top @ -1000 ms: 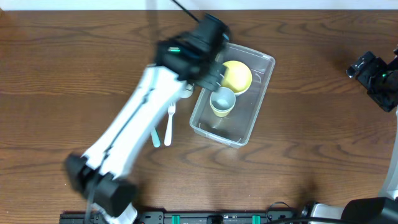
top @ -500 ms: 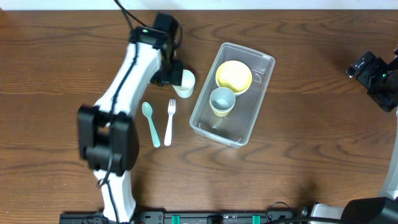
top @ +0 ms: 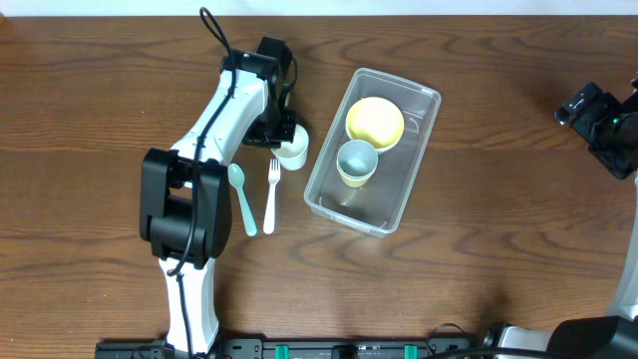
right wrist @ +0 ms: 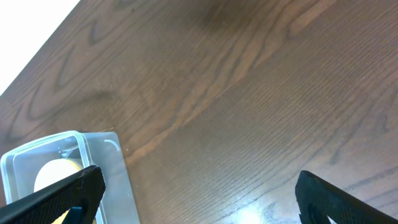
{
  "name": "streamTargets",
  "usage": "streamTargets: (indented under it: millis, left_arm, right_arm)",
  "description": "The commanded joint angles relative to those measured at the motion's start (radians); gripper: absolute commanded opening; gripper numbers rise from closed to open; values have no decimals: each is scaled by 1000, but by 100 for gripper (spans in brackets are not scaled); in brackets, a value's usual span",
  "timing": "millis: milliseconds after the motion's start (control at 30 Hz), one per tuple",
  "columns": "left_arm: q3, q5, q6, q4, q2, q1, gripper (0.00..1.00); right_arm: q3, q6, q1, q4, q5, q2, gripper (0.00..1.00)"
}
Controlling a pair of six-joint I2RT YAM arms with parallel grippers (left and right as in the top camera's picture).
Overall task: Pack container
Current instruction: 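Grasp the white cup with the left gripper and stack it on the cups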
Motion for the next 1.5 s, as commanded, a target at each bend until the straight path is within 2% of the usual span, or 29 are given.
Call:
streamTargets:
  millis: [0, 167, 333, 533, 833, 933, 967, 1000, 1300, 1467]
  left_arm:
    - [75, -6, -4, -35, -159, 0, 6]
    - [99, -5, 14, -35, -376, -68, 6]
    - [96, -8, 37, -51, -478, -233, 6]
    - [5, -44, 29, -39, -415, -355, 6]
    - [-77, -81, -24, 48, -237, -363, 6]
    - [-77, -70, -24, 42, -214, -363, 17]
    - [-74, -69, -25, 32, -218, -363, 27]
    - [-67, -69, -24, 22, -225, -363, 30]
    - [-34, -85, -28, -6, -357, -355, 31]
    - [-35, -210, -55, -116, -404, -299, 42]
  right_arm:
    - [3, -3, -6, 0, 0, -5, 99]
    - [3, -3, -6, 0, 0, -5, 99]
    - [3, -3, -6, 0, 0, -5, 99]
    - [3, -3, -6, 0, 0, -5, 99]
    - [3, -3, -6, 0, 0, -5, 99]
    - [3, -3, -6, 0, 0, -5, 99]
    - [3, -3, -6, 0, 0, -5, 99]
    - [3, -3, -6, 0, 0, -5, 99]
    - [3, -3, -6, 0, 0, -5, 99]
    - [3, -3, -6, 0, 0, -5, 99]
